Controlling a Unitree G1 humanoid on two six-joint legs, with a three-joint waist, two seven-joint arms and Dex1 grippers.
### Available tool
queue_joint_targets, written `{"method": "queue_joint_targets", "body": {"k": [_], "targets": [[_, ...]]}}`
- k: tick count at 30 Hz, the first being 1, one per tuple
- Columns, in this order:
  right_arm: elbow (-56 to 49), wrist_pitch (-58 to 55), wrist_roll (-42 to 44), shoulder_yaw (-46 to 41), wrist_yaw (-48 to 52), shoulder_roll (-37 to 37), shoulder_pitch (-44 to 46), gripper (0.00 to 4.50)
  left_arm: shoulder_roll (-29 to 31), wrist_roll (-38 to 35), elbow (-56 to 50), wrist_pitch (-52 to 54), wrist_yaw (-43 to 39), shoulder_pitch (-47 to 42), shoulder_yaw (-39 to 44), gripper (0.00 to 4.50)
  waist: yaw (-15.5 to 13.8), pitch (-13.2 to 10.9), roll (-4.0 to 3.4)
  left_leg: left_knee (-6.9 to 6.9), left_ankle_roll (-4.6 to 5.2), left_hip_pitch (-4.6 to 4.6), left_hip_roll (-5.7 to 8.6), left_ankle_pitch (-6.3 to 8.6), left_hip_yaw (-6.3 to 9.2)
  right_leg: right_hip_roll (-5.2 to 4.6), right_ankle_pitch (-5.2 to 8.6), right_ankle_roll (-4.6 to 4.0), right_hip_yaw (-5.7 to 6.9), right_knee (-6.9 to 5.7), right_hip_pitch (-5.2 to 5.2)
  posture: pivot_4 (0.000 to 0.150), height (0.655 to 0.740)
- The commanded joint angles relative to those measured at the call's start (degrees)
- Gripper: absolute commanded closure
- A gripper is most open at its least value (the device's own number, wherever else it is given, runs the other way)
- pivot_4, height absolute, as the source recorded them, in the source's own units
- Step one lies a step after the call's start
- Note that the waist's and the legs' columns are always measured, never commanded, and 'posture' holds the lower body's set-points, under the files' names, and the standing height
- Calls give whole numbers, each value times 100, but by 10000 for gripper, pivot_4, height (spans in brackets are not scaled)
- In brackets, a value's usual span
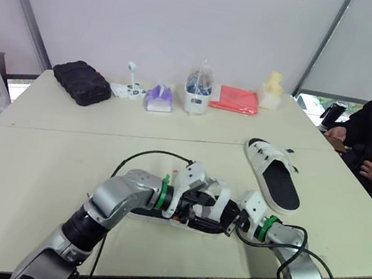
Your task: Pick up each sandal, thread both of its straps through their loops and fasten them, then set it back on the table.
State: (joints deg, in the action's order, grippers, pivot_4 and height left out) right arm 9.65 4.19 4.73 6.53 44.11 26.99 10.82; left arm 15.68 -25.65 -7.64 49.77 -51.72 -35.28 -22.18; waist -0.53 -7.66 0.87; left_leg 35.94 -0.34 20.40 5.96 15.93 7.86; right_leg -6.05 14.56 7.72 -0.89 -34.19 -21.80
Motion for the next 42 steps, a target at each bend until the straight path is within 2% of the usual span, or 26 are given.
{"method": "queue_joint_targets", "body": {"k": [1, 7, 13, 18, 23, 31, 36, 39, 42], "targets": [[452, -360, -290, 382, 39, -42, -376, 45000, 18, -42, -318, 101, 112, -111, 63, 6920, 0, -9, 0, 0, 0, 0, 0, 0, 0, 0, 0, 0, 0, 0, -3, 1500, 7400], [463, -378, -287, 382, 13, -62, -372, 45000, 173, -209, -803, 523, 373, -132, 330, 6920, 4, -20, 1, -1, -1, 2, -1, 0, 0, 0, 0, 0, -1, -1, -7, 1500, 7400], [507, -363, -292, 385, 22, -89, -325, 45000, 162, -1386, -975, 1857, 642, -87, 1586, 6920, 30, -23, 1, -3, -1, 3, -5, 0, 0, 5, 0, 1, -1, -2, -15, 1500, 7400], [571, -334, -304, 400, 41, -107, -289, 45000, 129, -1880, -937, 2246, 856, 46, 2085, 6920, 30, -28, 9, -5, -2, 3, -6, 0, 0, 7, -7, 12, -1, -2, -17, 1500, 7400], [620, -320, -315, 412, 54, -119, -241, 45000, 106, -1695, -957, 2031, 1006, -175, 1686, 6920, 33, -35, 23, -1, -17, 3, -6, 7, 0, 8, -7, 7, -2, -2, -16, 1500, 7400], [607, -323, -322, 405, 41, -133, -250, 45000, 389, -1291, -1002, 2019, 950, -672, 460, 6920, 62, -37, 21, -3, -26, 4, -9, 12, -1, 13, -5, 3, -5, -2, -17, 1500, 7400], [598, -332, -322, 400, 16, -152, -253, 45000, 213, -1013, -734, 1951, 1119, -848, 21, 6920, 91, -38, 18, -3, -26, 4, -9, 12, -1, 13, -6, 7, -5, -2, -17, 1500, 7400], [587, -335, -321, 393, -14, -166, -270, 45000, 190, -836, -707, 1911, 1132, -922, -224, 16105, 104, -38, 19, -4, -22, 5, -9, 9, -1, 13, -10, 13, -5, -2, -18, 1500, 7400], [580, -330, -322, 387, -36, -174, -297, 45000, 134, -694, -646, 1933, 1246, -942, -290, 30833, 107, -39, 18, -4, -15, 5, -9, 5, -1, 13, -9, 13, -5, -2, -19, 1500, 7400]]}}
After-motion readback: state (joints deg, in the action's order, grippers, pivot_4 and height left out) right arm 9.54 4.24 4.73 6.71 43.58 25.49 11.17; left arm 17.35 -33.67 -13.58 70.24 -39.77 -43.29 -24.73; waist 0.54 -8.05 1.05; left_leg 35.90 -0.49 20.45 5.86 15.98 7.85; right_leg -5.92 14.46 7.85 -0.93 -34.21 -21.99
